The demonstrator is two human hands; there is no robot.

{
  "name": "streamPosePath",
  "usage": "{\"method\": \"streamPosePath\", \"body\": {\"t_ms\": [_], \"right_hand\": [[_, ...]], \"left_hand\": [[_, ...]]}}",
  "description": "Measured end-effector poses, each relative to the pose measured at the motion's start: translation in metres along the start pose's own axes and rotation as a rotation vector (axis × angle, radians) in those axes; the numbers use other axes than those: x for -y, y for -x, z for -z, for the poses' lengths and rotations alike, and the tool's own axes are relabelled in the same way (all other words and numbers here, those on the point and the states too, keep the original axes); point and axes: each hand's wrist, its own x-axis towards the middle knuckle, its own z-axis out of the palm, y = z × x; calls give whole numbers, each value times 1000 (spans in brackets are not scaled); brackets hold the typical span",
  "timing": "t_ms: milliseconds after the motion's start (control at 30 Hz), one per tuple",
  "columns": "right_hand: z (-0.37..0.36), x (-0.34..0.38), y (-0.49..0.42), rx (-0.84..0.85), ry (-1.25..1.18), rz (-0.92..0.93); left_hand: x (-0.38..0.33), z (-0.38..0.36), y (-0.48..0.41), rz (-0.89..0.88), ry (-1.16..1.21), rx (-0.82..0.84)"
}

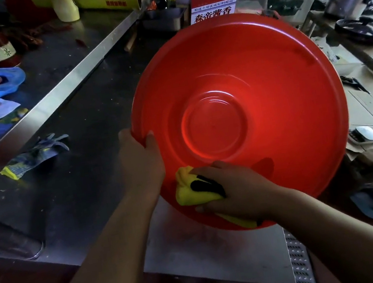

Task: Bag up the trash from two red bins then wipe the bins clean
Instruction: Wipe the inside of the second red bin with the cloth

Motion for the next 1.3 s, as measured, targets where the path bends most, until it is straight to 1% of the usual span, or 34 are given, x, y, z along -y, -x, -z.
{"method": "streamPosePath", "body": {"t_ms": [100,300,433,633,867,967,1067,1200,1300], "right_hand": [[1,0,-6,12,-64,-42],[-15,-12,-41,144,-22,-116],[-41,-43,-71,155,83,-200],[-57,-77,-105,203,186,-337],[-70,-95,-132,201,128,-428],[-75,-102,-138,171,75,-463],[-70,-102,-135,172,33,-450],[-50,-83,-117,214,40,-369],[-38,-63,-94,181,81,-294]], "left_hand": [[-3,0,-5,11,-7,4],[3,6,-9,7,-28,32],[6,6,-10,-23,-88,34],[4,0,-9,-86,-131,33],[8,-1,-6,-151,-160,3],[12,-1,-4,-159,-159,-6],[14,-2,-2,-165,-157,-4],[14,-3,-3,-171,-188,-12],[12,-4,-5,-152,-195,-21]]}}
